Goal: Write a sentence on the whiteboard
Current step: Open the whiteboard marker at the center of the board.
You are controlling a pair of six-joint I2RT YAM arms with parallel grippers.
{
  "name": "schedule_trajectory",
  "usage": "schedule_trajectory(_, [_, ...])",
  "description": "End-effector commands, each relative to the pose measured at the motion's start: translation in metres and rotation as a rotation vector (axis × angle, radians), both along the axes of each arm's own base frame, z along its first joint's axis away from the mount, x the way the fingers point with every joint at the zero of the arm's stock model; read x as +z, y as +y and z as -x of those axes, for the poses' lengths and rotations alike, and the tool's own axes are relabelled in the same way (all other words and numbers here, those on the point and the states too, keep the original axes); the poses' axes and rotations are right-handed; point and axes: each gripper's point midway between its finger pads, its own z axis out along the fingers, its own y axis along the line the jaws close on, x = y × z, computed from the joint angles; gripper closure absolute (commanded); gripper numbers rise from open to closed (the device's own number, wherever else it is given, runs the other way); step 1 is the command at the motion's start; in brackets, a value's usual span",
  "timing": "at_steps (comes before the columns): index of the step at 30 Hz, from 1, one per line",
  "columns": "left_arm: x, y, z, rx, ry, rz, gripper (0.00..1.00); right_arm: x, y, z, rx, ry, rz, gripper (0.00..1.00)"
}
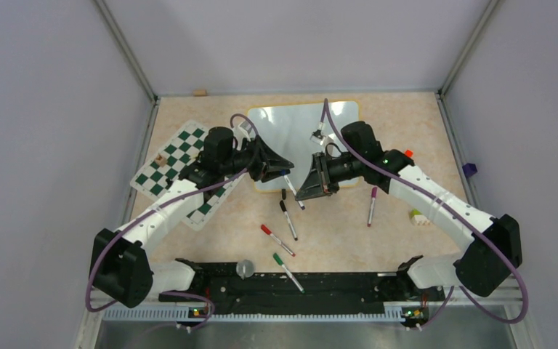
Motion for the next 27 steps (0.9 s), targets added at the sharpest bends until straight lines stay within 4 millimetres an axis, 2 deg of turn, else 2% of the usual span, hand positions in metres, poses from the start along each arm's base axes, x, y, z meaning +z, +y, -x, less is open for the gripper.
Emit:
schedule_trajectory(1, [0.025, -0.003, -0.009, 0.016, -0.095, 0.041, 0.62, 0.022, 0.005, 0.001, 0.04, -0.072, -0.043, 1.0])
schedule_trajectory(5, [0.022, -0.003, -0.01, 0.017, -0.081, 0.041, 0.66, 0.021, 0.003, 0.001, 0.036, -0.08, -0.034, 1.0])
schedule_trajectory(12, [0.021, 0.001, -0.01, 0.033, -0.079, 0.048, 0.68, 0.018, -0.001, 0.0, 0.025, -0.088, -0.016, 1.0])
schedule_trajectory(15, [0.021, 0.003, -0.008, 0.032, -0.081, 0.046, 0.76, 0.017, -0.002, -0.001, 0.02, -0.083, -0.015, 1.0])
schedule_trajectory(19, [0.018, 0.001, -0.006, 0.016, -0.064, 0.044, 0.92, 0.019, -0.002, -0.003, 0.019, -0.087, -0.017, 1.0])
schedule_trajectory(20, [0.018, 0.001, -0.006, 0.01, -0.061, 0.045, 0.99, 0.019, -0.002, -0.003, 0.018, -0.088, -0.018, 1.0])
schedule_trajectory(24, [0.022, 0.002, -0.009, 0.029, -0.076, 0.042, 1.0, 0.023, -0.002, -0.007, 0.004, -0.106, -0.019, 0.98])
schedule_trajectory(26, [0.032, 0.004, -0.013, 0.06, -0.102, 0.051, 1.0, 0.029, -0.003, -0.014, -0.034, -0.127, -0.013, 0.63])
schedule_trajectory(27, [0.039, 0.006, -0.017, 0.083, -0.12, 0.063, 1.0, 0.034, -0.002, -0.019, -0.062, -0.148, -0.018, 0.53])
